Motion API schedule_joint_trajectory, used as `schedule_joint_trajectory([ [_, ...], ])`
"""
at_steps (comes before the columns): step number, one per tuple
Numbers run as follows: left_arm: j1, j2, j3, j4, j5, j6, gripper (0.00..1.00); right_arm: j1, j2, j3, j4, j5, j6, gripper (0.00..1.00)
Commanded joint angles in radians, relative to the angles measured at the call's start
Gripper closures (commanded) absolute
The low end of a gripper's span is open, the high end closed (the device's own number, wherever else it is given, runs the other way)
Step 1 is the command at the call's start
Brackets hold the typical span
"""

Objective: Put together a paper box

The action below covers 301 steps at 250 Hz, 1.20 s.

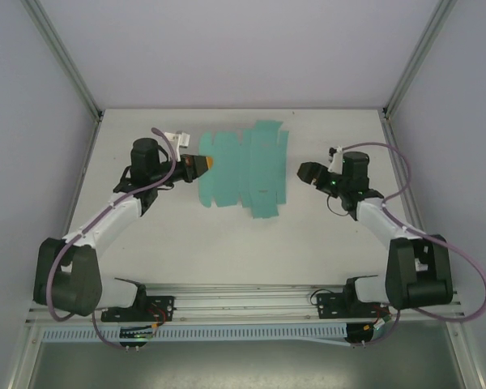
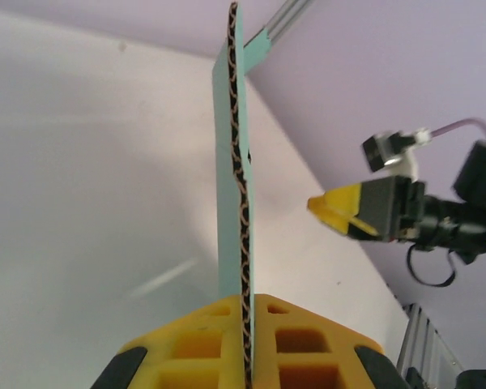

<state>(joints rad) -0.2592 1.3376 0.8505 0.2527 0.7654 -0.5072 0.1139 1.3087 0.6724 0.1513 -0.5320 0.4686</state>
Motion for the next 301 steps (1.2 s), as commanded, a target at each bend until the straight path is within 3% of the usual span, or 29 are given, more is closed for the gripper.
schedule_joint_trajectory([
  [1, 0.003, -0.035, 0.011, 0.105, 0.096, -0.052, 1.00, -0.024, -0.039, -0.050, 0.112, -0.177, -0.027, 0.32],
  [86, 0.002, -0.130, -0.007, 0.152, 0.121, -0.095, 1.00, -0.048, 0.025, -0.024, 0.261, -0.362, 0.009, 0.39],
  [191, 0.002, -0.155, -0.028, 0.173, 0.152, -0.113, 1.00, -0.048, 0.094, -0.010, 0.406, -0.437, 0.027, 0.45],
  [223, 0.002, -0.143, -0.032, 0.170, 0.146, -0.114, 1.00, -0.048, 0.096, 0.008, 0.379, -0.447, 0.021, 0.46],
  [301, 0.002, -0.139, -0.031, 0.165, 0.123, -0.111, 1.00, -0.046, 0.078, -0.002, 0.399, -0.507, 0.026, 0.76],
])
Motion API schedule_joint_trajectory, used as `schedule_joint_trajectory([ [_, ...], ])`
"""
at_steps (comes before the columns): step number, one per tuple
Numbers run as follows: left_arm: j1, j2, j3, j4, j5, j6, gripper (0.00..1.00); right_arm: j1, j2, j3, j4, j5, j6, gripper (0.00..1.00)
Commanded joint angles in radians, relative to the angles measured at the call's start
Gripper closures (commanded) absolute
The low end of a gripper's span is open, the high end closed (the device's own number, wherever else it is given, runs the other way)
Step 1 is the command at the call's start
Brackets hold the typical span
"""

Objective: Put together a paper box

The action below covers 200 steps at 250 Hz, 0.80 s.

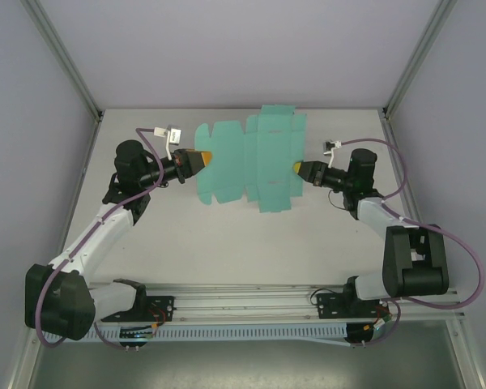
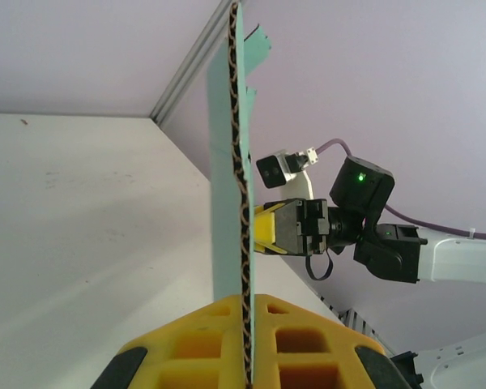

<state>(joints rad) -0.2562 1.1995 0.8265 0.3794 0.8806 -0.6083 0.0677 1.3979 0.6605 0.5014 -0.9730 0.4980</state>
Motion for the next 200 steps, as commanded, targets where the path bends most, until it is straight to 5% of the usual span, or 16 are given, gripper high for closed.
schedule_joint_trajectory([
  [1, -0.001, 0.000, -0.007, 0.038, 0.008, -0.010, 1.00, 0.001, -0.012, 0.009, 0.049, -0.067, -0.004, 0.77],
  [38, -0.001, 0.009, -0.011, 0.046, 0.021, -0.018, 1.00, 0.006, -0.044, 0.007, -0.014, -0.025, -0.048, 1.00],
  [88, 0.000, 0.010, -0.015, 0.026, 0.012, -0.008, 1.00, 0.156, -0.132, 0.136, -0.502, 0.337, -0.387, 1.00],
  [132, 0.000, 0.032, -0.022, 0.012, -0.005, -0.004, 1.00, 0.307, -0.163, 0.230, -0.636, 0.674, -0.484, 1.00],
  [200, -0.001, 0.107, -0.028, 0.090, 0.057, -0.066, 1.00, 0.479, -0.082, 0.349, -0.704, 0.812, -0.572, 1.00],
])
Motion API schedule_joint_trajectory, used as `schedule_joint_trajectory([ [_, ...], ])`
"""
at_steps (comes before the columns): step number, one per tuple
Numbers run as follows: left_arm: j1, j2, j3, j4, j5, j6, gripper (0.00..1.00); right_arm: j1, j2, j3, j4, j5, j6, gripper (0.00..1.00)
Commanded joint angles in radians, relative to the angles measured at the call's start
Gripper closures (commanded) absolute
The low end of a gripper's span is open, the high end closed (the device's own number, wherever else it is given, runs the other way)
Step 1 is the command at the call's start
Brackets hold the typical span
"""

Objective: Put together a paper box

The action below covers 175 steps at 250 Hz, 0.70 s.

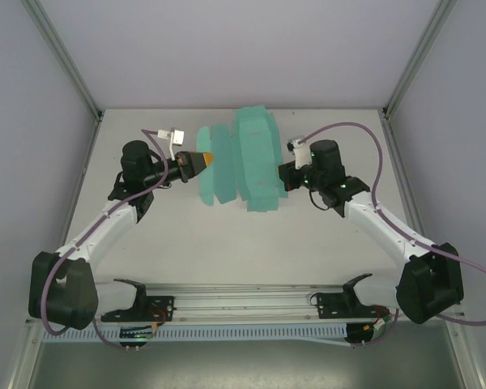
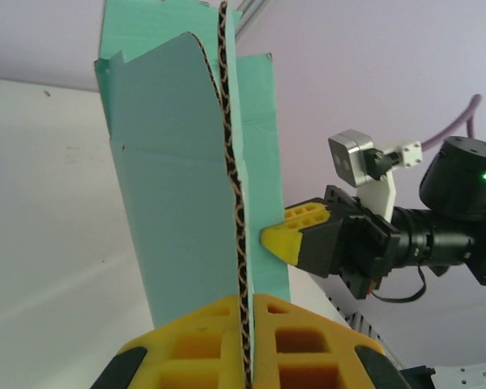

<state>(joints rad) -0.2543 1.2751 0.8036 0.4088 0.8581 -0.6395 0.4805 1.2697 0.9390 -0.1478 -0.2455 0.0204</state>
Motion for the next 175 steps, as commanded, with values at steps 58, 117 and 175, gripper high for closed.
schedule_joint_trajectory([
  [58, -0.002, 0.082, -0.004, -0.015, 0.013, -0.029, 1.00, 0.142, 0.126, 0.168, -0.112, 0.217, -0.170, 1.00],
  [117, -0.003, 0.174, -0.095, -0.139, -0.107, -0.026, 0.77, 0.148, 0.178, 0.174, -0.157, 0.322, -0.349, 1.00],
  [175, -0.002, 0.214, -0.165, -0.218, -0.132, -0.011, 0.36, 0.136, 0.236, 0.166, -0.201, 0.354, -0.641, 1.00],
])
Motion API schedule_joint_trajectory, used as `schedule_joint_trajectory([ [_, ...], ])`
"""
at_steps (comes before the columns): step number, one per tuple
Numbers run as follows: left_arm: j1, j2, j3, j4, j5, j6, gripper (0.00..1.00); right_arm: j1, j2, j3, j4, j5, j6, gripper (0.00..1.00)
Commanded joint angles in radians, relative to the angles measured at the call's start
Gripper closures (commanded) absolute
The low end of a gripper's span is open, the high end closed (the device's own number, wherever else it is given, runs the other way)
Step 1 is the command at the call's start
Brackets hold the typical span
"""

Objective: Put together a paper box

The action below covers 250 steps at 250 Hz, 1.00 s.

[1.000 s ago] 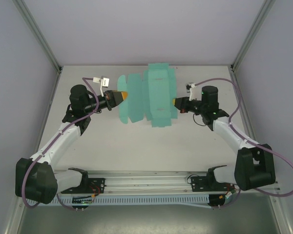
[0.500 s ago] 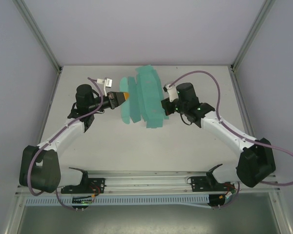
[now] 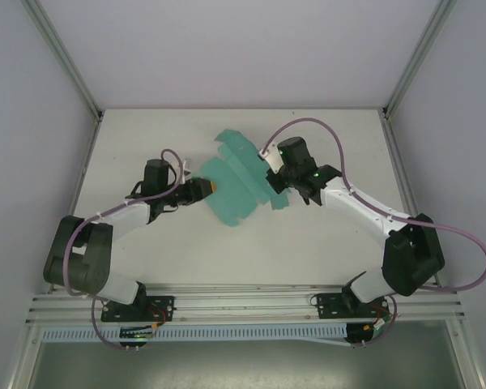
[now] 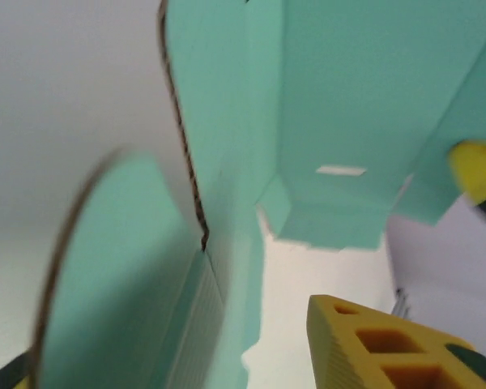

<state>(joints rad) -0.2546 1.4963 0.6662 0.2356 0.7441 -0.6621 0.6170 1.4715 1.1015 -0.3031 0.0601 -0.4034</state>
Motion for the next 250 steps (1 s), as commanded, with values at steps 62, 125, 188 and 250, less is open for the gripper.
schedule_joint_trajectory([
  [62, -0.002, -0.058, 0.013, -0.213, -0.140, 0.070, 0.01, 0.014, 0.160, 0.034, 0.017, 0.248, -0.428, 1.00],
  [125, -0.002, -0.075, 0.145, -0.284, -0.171, 0.103, 0.01, 0.112, 0.219, -0.090, 0.426, 0.551, -0.787, 1.00],
  [188, -0.002, -0.005, 0.309, -0.236, -0.145, 0.081, 0.01, 0.151, 0.195, -0.189, 0.613, 0.548, -0.819, 1.00],
  [250, -0.009, 0.149, 0.384, -0.096, 0.058, -0.014, 0.01, 0.208, 0.264, -0.257, 0.838, 0.651, -0.755, 1.00],
])
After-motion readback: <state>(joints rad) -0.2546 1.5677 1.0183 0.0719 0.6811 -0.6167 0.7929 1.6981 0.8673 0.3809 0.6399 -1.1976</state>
